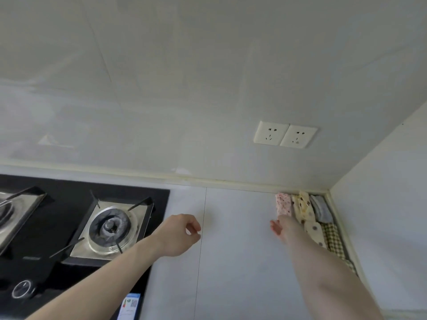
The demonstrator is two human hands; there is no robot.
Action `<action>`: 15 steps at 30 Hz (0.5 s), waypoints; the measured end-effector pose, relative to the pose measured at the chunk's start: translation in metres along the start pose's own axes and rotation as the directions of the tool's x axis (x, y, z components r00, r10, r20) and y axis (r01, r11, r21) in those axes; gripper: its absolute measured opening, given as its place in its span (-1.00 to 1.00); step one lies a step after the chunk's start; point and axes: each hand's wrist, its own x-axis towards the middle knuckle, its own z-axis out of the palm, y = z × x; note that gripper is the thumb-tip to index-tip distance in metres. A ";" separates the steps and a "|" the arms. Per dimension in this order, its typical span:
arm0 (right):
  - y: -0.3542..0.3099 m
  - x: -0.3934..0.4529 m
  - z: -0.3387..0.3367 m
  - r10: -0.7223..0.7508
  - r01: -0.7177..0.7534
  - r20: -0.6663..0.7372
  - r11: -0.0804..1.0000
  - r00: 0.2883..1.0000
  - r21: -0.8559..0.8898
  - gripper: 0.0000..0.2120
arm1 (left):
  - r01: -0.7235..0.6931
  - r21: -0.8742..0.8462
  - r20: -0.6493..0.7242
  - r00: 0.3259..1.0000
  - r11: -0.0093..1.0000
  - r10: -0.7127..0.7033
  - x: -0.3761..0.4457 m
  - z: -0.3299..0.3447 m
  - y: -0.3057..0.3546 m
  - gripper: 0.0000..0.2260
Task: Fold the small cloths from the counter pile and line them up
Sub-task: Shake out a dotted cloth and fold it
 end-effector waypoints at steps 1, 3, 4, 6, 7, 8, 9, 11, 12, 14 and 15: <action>-0.001 -0.003 0.003 -0.008 0.008 0.030 1.000 1.000 0.008 -0.73 | 0.007 -0.004 0.001 1.000 1.000 -0.007 -0.002 0.000 -0.002 -0.91; 0.005 -0.016 0.006 -0.026 0.026 0.008 1.000 1.000 -0.012 -0.74 | 0.021 -0.013 -0.003 1.000 1.000 -0.021 -0.007 0.001 -0.007 -0.91; 0.016 -0.020 0.005 -0.026 0.026 0.002 0.999 1.000 -0.043 -0.75 | 0.027 -0.018 -0.007 1.000 0.999 -0.027 -0.011 0.001 -0.009 -0.91; 0.046 -0.028 0.000 -0.060 0.052 -0.019 0.957 0.998 -0.284 -0.81 | 0.040 -0.037 -0.009 0.999 0.999 -0.040 -0.022 0.001 -0.015 -0.91; 0.064 -0.026 -0.001 -0.112 0.092 -0.023 0.902 0.993 -0.422 -0.70 | 0.044 -0.044 -0.008 0.999 0.998 -0.044 -0.029 0.000 -0.019 -0.90; 0.084 -0.029 -0.001 -0.135 0.099 -0.027 0.834 0.990 -0.543 -0.57 | 0.044 -0.045 -0.011 0.999 0.998 -0.044 -0.038 -0.002 -0.024 -0.90; 0.097 -0.043 0.001 -0.159 0.113 -0.005 0.726 0.987 -0.678 -0.52 | 0.044 -0.039 -0.018 0.999 0.998 -0.044 -0.047 -0.004 -0.030 -0.91; 0.122 -0.077 0.013 -0.210 0.186 0.074 0.583 0.975 -0.791 -0.49 | 0.047 -0.032 -0.046 0.998 0.998 -0.048 -0.068 -0.014 -0.047 -0.91; 0.132 -0.097 0.021 -0.205 0.223 0.124 0.581 0.971 -0.783 -0.45 | 0.050 -0.037 -0.063 0.997 0.998 -0.053 -0.081 -0.019 -0.056 -0.90; 0.154 -0.129 0.040 -0.168 0.299 0.249 0.603 0.954 -0.740 -0.37 | 0.080 -0.075 -0.091 0.992 0.994 -0.086 -0.109 -0.031 -0.078 -0.86; 0.166 -0.139 0.050 -0.142 0.340 0.321 0.600 0.936 -0.724 -0.35 | 0.098 -0.100 -0.109 0.988 0.990 -0.109 -0.124 -0.038 -0.090 -0.85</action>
